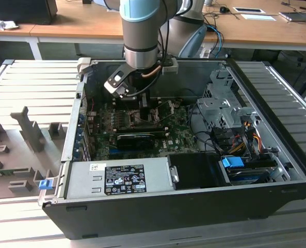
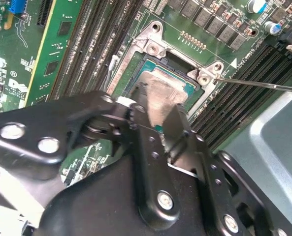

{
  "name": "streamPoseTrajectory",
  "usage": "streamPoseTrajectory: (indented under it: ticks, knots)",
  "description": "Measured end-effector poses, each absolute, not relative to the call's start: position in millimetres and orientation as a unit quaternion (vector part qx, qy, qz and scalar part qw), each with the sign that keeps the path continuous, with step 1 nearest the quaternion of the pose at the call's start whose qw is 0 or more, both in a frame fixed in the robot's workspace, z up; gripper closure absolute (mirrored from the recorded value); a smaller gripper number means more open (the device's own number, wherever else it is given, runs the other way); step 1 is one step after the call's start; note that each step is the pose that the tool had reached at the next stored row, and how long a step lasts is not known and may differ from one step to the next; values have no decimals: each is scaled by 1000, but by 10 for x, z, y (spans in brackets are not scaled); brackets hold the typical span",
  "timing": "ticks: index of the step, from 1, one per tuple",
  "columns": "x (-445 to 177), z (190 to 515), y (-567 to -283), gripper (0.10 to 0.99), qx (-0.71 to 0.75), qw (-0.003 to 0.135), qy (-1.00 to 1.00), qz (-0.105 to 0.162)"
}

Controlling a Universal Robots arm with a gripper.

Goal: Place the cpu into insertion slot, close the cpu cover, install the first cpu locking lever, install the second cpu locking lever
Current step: 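Place the cpu into insertion slot, then close the cpu cover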

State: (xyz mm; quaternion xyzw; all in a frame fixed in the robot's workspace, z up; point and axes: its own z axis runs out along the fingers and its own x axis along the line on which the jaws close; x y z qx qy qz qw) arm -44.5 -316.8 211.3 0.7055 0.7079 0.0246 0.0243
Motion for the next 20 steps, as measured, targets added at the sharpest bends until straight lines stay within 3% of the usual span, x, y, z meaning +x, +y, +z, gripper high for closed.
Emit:
streamPoseTrajectory:
  ticks: [6,20]
  knots:
    - [-441,2141,-3169,980,705,25,708,23]
    - [-402,2272,-3193,980,706,23,708,19]
